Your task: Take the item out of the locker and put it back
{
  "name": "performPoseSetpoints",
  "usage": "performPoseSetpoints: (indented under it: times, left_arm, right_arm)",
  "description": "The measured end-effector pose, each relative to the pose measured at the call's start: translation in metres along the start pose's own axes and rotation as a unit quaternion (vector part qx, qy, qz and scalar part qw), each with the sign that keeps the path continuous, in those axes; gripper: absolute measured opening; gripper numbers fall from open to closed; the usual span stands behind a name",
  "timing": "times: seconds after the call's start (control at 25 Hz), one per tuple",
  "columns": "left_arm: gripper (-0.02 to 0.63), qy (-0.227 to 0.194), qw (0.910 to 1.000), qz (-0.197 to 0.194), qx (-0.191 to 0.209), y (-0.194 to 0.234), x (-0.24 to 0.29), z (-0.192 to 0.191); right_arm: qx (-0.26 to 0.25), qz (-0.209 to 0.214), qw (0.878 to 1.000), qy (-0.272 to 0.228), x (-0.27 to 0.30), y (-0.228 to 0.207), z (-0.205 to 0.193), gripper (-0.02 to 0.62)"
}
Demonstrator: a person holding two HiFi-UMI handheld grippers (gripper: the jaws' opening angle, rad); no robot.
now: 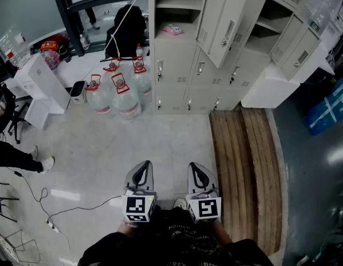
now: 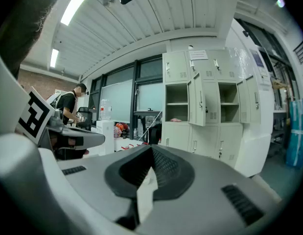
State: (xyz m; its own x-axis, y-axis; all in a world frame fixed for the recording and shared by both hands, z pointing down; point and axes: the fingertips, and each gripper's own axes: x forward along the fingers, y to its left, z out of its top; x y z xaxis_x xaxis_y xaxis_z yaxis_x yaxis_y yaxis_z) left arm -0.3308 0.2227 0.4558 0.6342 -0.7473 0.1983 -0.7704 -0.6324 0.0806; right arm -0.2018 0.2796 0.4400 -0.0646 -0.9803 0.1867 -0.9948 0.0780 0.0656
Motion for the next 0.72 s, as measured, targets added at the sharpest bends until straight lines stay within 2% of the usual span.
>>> performPoseSetpoints:
  times: [0.2,0.48,0.72]
  left_arm:
    - [0.007,-0.007,0.9999,-0.007,0.006,0.014,0.002,0.003]
    - [0.007,-0.017,0.9996,-0.023,0.004,0.041,0.007,0.009]
    - [0.008,-0.020,0.9980,-0.056,0.023,0.059,0.010,0.014]
  right_arm:
    - [0.004,-0.009,1.000,0.005,0.012,0.008,0.005,0.003]
    - [0.018,-0.063,0.998,-0.015,0.029,0.006,0.015,0.005]
    - [0.024,-0.079,0.996,-0.017,0.043,0.027,0.018,0.005]
